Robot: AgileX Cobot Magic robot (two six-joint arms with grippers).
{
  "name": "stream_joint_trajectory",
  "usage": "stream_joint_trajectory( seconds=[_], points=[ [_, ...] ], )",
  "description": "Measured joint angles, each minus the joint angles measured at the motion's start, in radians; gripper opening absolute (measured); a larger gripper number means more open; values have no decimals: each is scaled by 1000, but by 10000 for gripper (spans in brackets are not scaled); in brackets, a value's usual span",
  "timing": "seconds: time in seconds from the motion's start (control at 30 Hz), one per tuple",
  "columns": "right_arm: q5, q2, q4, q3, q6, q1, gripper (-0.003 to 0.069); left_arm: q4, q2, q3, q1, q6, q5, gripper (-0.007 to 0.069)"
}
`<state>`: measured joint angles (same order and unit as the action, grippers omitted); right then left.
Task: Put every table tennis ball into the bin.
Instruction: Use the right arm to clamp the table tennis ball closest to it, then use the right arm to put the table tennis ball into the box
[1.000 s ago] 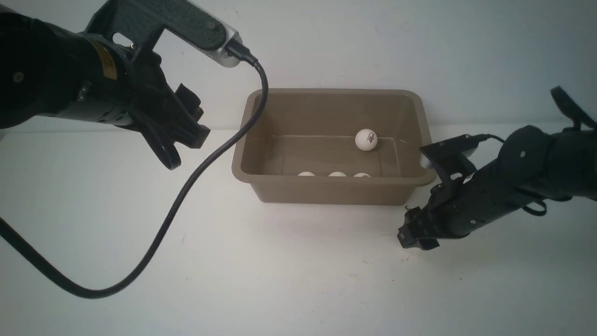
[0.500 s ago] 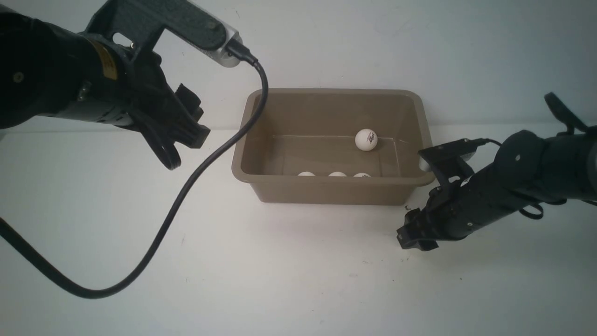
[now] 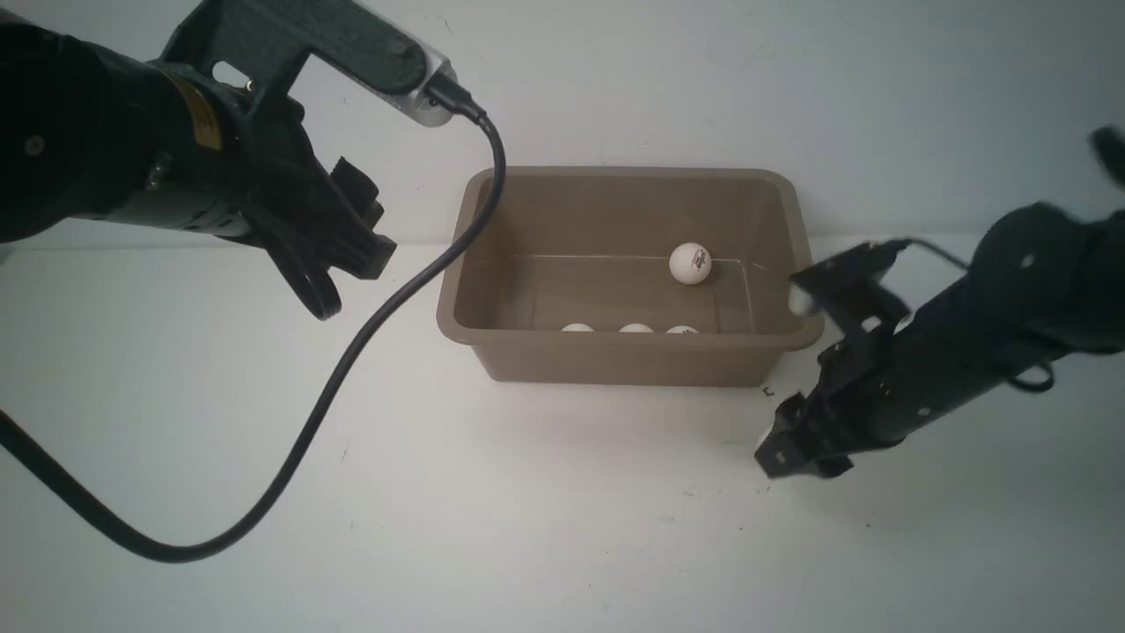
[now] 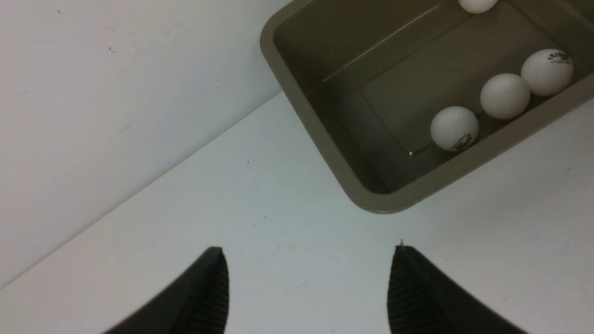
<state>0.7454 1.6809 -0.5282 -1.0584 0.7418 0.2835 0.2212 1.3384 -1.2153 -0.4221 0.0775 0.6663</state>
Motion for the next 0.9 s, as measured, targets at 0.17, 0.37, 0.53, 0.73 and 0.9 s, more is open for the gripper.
stream_joint_trajectory(
  seconds=[0.17,0.37,0.53,0.73,0.9],
  points=[
    [-115,-118,-102,-60,151,0,355,0,0,0,0,0,-10,415],
    [-174,-2,-156,-249,217,0,355,0,0,0,0,0,-20,415],
    [-177,214,-156,-422,221,0,355,-1,0,0,0,0,-35,415],
    [-104,394,-179,-558,221,0,355,-1,0,0,0,0,-43,415],
    [-96,418,-229,-604,221,0,396,-1,0,0,0,0,-43,415]
  ],
)
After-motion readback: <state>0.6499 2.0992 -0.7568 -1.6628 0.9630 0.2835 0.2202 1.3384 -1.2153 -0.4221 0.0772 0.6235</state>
